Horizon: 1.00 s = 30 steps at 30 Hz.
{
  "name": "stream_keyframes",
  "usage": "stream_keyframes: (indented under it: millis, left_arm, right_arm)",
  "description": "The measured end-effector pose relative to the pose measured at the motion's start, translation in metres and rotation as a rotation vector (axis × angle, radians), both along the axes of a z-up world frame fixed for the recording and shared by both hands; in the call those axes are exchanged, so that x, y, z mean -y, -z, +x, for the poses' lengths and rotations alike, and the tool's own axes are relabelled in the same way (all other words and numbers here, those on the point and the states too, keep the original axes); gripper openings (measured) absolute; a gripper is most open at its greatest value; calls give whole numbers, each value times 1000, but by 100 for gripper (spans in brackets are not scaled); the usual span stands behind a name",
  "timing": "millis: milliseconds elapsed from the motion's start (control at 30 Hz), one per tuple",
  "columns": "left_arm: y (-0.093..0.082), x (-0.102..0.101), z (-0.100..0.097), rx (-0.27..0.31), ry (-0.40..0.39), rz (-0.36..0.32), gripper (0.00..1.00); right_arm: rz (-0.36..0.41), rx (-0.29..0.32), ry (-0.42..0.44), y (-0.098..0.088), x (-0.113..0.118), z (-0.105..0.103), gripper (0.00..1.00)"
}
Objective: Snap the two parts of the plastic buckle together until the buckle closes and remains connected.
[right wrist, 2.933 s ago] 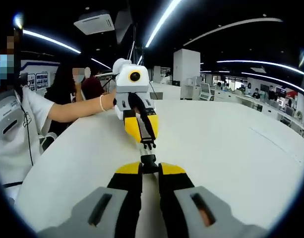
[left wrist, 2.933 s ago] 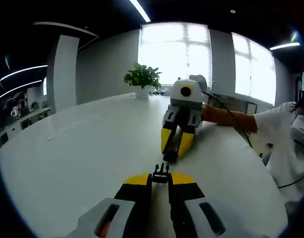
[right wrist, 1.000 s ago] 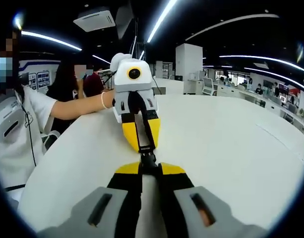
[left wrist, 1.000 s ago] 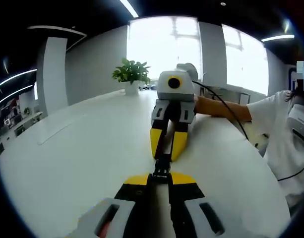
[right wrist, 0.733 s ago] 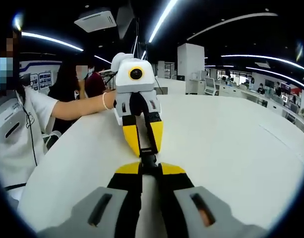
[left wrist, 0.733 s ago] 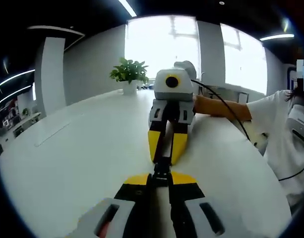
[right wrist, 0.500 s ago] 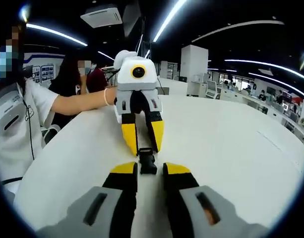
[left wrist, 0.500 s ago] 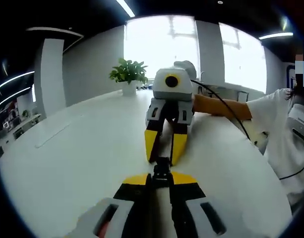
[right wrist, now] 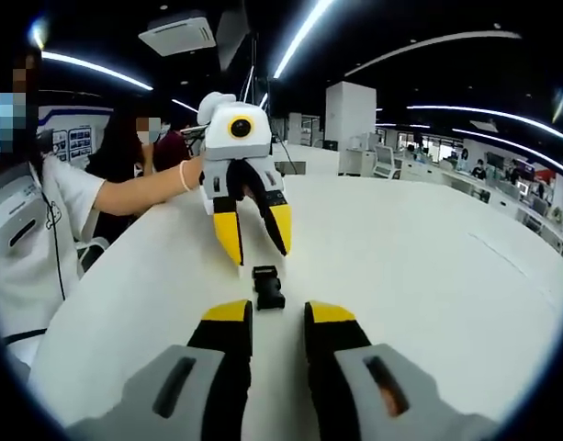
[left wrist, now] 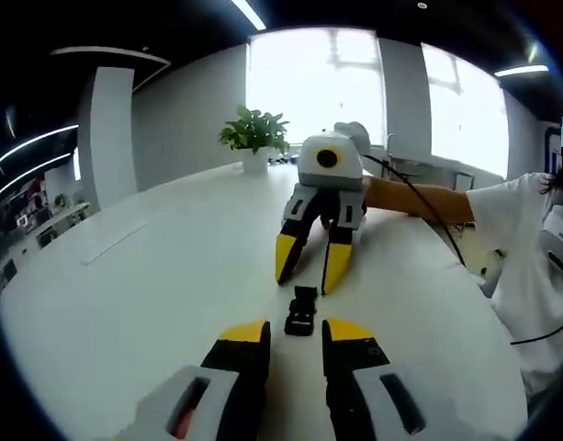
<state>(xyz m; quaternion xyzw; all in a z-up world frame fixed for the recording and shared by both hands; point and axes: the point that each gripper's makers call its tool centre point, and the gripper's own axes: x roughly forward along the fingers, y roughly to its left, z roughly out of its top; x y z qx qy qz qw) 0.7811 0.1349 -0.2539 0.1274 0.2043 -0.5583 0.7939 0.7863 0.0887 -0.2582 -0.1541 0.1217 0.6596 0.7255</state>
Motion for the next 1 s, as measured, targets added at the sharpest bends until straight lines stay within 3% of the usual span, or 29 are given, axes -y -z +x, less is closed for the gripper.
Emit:
stream_keyframes:
  millis: [233,1000]
  left_arm:
    - [7,2,1,-26,-7,16,21]
    - [8,3,0,-22,7,7,12]
  right_arm:
    - [-1,-10,10,0,-1,2,21]
    - [10,-10,0,-2,-4,4,12]
